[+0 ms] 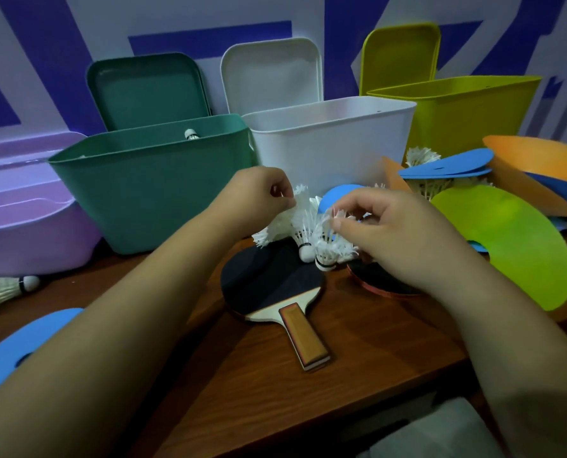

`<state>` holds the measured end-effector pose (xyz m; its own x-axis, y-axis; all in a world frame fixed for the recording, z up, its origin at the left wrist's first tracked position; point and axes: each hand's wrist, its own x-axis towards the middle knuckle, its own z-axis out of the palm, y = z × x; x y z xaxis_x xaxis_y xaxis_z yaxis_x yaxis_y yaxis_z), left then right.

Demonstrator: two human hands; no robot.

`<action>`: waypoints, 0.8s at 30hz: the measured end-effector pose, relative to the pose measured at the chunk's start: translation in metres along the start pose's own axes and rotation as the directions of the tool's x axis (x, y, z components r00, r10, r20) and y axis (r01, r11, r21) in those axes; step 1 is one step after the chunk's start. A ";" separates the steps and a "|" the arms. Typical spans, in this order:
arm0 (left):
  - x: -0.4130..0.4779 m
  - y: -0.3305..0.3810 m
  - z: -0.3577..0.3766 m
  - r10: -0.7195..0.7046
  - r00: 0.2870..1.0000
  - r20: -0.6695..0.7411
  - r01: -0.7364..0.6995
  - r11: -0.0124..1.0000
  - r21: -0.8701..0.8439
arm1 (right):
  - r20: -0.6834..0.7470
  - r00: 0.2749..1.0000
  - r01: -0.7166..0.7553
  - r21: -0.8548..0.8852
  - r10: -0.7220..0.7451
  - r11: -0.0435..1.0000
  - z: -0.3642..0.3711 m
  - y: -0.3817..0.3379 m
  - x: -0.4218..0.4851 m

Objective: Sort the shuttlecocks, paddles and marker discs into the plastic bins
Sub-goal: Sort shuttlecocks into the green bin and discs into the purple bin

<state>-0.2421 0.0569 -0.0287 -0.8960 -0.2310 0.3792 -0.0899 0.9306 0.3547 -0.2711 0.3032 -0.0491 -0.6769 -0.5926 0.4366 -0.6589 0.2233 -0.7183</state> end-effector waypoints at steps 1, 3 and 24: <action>0.001 0.000 -0.004 0.009 0.999 -0.037 -0.009 1.000 -0.011 | -0.026 1.000 -0.005 0.009 0.005 1.000 0.002 -0.004 0.006; 0.003 0.001 -0.016 0.023 0.994 -0.111 -0.026 0.999 -0.026 | -0.085 0.996 -0.017 0.023 0.019 1.000 0.006 -0.011 0.020; -0.008 -0.091 -0.170 -0.381 0.728 -0.570 0.381 0.916 -0.125 | -0.103 0.981 -0.048 0.691 0.163 0.721 0.068 -0.139 0.199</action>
<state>-0.1525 -0.0741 0.0812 -0.3707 -0.6842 0.6280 -0.3689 0.7291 0.5765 -0.2921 0.1019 0.1008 -0.8054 -0.4656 0.3668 -0.2161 -0.3457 -0.9131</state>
